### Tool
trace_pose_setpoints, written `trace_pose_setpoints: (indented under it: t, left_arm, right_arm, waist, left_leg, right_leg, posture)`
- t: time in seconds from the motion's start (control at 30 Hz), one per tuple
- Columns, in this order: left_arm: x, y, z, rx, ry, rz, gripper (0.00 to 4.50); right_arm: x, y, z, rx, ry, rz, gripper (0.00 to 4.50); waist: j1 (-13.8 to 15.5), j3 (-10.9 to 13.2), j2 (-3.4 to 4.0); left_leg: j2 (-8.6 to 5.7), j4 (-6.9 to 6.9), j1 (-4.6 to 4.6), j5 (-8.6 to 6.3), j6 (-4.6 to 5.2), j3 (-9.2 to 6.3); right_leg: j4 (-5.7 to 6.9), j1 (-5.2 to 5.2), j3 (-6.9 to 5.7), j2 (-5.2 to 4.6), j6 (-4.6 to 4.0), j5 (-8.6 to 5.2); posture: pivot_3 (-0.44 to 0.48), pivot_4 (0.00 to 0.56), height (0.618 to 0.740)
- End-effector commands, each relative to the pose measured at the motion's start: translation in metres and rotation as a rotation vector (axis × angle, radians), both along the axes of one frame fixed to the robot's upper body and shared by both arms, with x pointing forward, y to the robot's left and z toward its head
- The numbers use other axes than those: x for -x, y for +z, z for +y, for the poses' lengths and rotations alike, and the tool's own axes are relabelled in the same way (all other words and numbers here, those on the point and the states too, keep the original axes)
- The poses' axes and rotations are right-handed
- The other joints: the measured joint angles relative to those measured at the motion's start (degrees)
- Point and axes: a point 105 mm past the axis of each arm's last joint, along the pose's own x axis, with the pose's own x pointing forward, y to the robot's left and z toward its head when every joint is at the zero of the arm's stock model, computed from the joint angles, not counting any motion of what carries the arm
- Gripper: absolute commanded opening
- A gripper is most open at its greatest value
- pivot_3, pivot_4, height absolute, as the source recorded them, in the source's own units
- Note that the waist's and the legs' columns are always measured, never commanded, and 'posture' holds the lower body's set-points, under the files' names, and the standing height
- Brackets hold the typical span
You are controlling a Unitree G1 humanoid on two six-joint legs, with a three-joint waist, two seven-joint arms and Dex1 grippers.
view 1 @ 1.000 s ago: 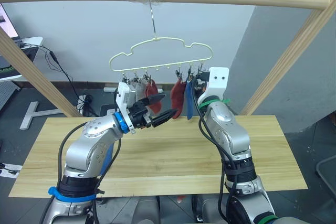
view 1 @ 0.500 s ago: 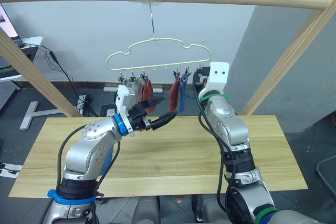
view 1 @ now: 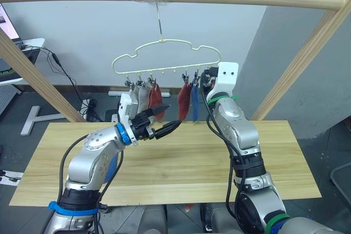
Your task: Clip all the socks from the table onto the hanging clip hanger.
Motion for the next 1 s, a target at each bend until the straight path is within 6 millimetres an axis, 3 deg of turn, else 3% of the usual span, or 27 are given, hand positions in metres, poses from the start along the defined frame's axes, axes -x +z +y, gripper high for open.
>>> trace_pose_setpoints:
  t: [0.03,0.63,0.73,0.87,0.93,1.0]
  left_arm:
    - [0.003,0.006,0.003,-0.002,0.000,-0.048,3.94]
    - [0.008,0.019,-0.005,0.026,-0.002,-0.067,3.94]
    - [0.008,0.026,-0.011,0.029,-0.006,-0.070,3.94]
    - [0.009,0.031,-0.015,0.029,-0.007,-0.070,3.94]
    - [0.010,0.033,-0.018,0.028,-0.008,-0.069,3.94]
    - [0.010,0.030,-0.019,-0.001,0.001,-0.071,3.94]
  right_arm:
    - [0.005,0.033,0.033,-0.088,0.098,-0.086,2.30]
    - [0.000,0.036,0.031,-0.086,0.105,-0.103,2.30]
    - [-0.001,0.034,0.027,-0.088,0.087,-0.097,1.71]
    - [-0.002,0.033,0.023,-0.083,0.078,-0.099,0.42]
    - [-0.003,0.032,0.018,-0.066,0.073,-0.106,0.01]
    - [-0.001,0.030,0.012,-0.022,0.091,-0.116,0.01]
  waist:
    - [0.0,0.0,0.00]
    - [0.3,0.0,0.00]
    - [0.5,0.0,0.00]
    - [0.7,0.0,0.00]
    - [0.9,0.0,0.00]
    - [1.0,0.0,0.01]
  left_leg:
    - [0.00,0.00,0.00,0.00,0.00,0.01]
    - [0.00,0.00,0.00,0.00,0.00,0.00]
    - [0.00,0.01,0.00,0.00,0.00,-0.01]
    - [0.00,0.01,0.00,0.00,0.00,-0.01]
    - [0.00,0.00,0.00,0.00,0.00,-0.01]
    - [0.00,0.00,0.01,0.00,0.00,0.00]
  right_leg:
    - [0.00,0.00,0.01,0.00,0.00,0.00]
    - [0.01,0.00,0.00,0.00,-0.01,0.01]
    - [0.02,0.00,-0.01,0.00,-0.01,0.01]
    - [0.02,0.00,0.00,0.00,-0.01,0.01]
    - [0.01,0.00,-0.01,0.00,-0.01,0.01]
    - [0.01,0.00,0.00,0.00,-0.01,0.01]
  posture:
    - [0.256,0.129,0.740]
    - [0.276,0.139,0.740]
    - [0.276,0.139,0.740]
    - [0.274,0.147,0.740]
    - [0.274,0.147,0.740]
    - [0.268,0.155,0.740]
